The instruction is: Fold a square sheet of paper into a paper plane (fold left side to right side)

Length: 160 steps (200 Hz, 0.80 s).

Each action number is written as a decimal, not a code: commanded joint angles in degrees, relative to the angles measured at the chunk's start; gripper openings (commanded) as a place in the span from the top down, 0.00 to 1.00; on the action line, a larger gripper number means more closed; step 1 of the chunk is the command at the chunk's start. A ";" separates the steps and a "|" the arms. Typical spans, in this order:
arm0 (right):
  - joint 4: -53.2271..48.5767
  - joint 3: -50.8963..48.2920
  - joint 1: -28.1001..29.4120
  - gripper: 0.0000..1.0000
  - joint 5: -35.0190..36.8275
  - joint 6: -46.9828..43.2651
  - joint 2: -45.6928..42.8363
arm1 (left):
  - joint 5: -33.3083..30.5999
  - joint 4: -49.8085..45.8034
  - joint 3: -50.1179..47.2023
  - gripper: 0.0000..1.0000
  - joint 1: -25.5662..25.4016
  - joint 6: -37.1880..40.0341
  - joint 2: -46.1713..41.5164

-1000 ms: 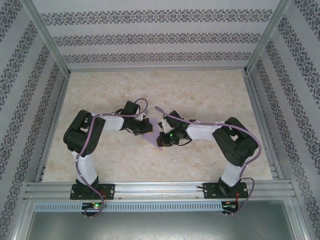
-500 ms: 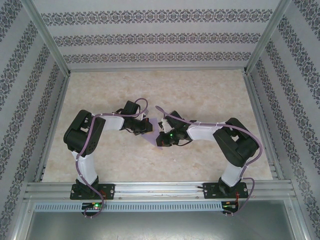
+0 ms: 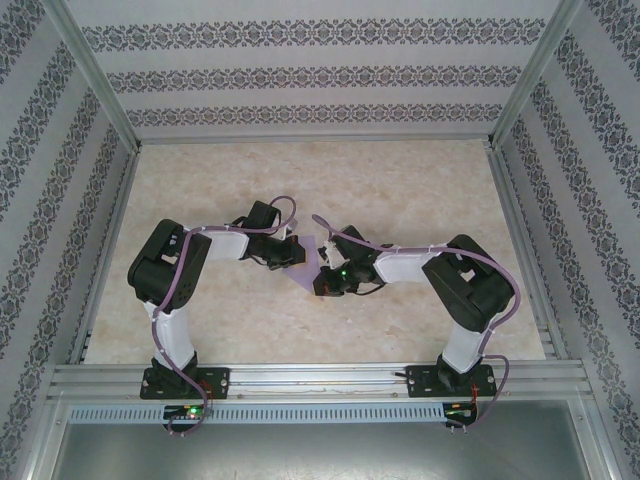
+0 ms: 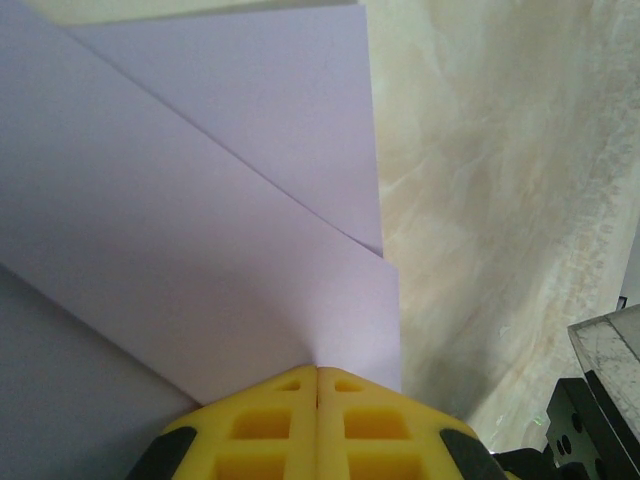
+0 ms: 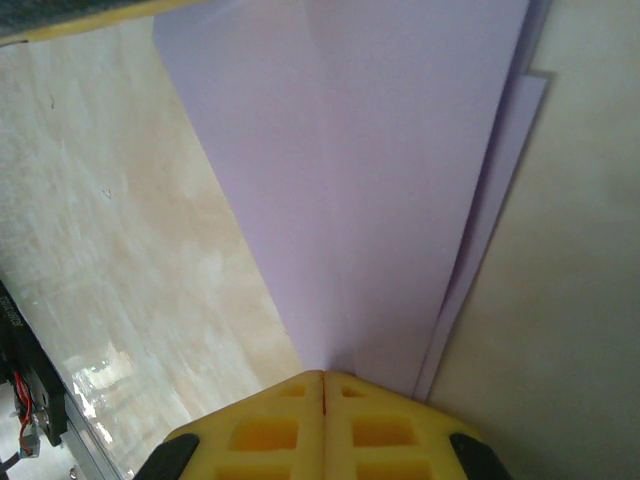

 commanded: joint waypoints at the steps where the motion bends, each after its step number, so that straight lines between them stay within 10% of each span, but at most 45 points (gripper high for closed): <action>1: -4.62 -2.59 0.79 1.00 -0.41 0.03 -0.66 | -6.40 -4.33 -0.66 1.00 0.63 1.72 2.93; 121: -5.05 -7.01 -2.38 1.00 -3.51 -0.06 -12.88 | -4.88 -3.40 -0.60 1.00 -0.59 0.50 2.14; 160: -3.08 -6.63 -6.88 0.79 -2.41 -1.71 -17.12 | -1.90 -0.58 -0.61 1.00 -1.05 -1.71 -0.77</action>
